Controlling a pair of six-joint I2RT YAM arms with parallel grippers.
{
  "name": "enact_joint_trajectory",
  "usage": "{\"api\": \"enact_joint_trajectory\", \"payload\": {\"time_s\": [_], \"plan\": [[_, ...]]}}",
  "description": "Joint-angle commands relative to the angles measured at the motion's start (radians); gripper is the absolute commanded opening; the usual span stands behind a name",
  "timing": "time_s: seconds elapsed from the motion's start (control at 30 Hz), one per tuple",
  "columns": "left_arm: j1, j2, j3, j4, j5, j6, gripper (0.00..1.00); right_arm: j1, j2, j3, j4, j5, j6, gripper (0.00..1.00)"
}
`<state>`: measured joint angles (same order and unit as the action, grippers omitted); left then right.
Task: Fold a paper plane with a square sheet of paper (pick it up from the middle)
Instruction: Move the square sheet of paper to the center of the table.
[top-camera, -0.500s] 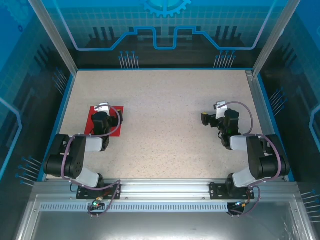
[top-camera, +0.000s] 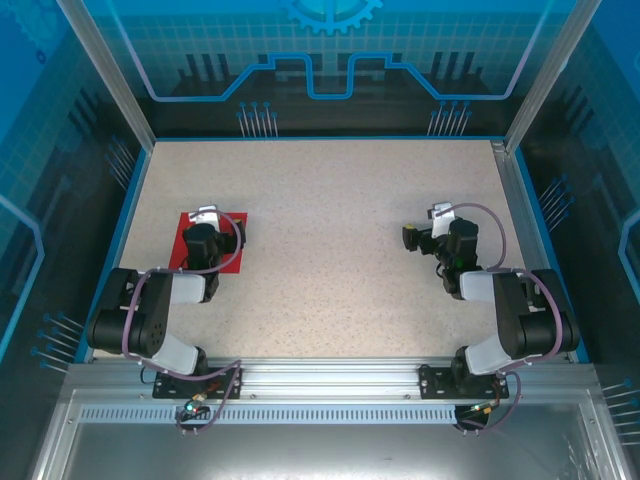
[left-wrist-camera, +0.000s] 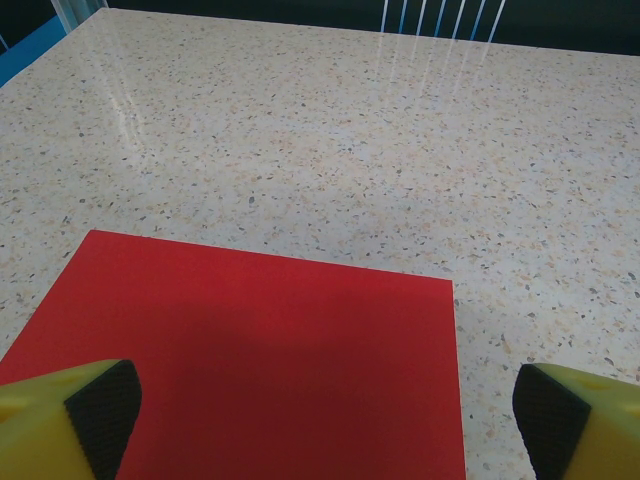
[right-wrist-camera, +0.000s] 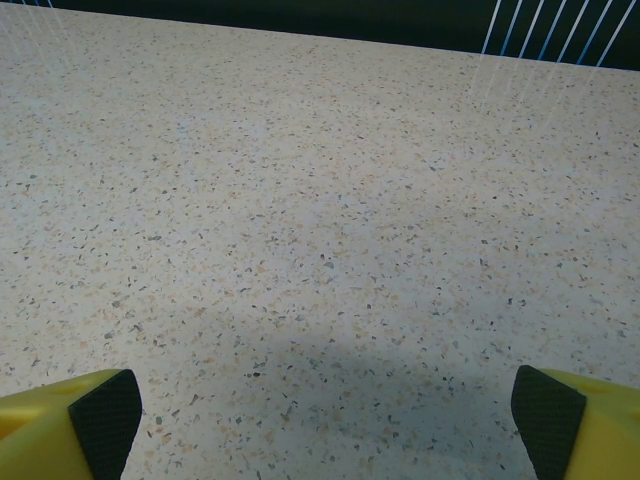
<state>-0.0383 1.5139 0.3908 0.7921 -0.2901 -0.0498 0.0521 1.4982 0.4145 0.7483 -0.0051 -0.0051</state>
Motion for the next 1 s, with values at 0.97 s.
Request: {"api": "enact_joint_trajectory", "payload": {"time_s": [0.97], "plan": [[0.02, -0.241, 0.437, -0.986, 0.509, -0.418, 0.99, 0.021, -0.528, 0.264, -0.983, -0.056, 0.434, 0.99]]}}
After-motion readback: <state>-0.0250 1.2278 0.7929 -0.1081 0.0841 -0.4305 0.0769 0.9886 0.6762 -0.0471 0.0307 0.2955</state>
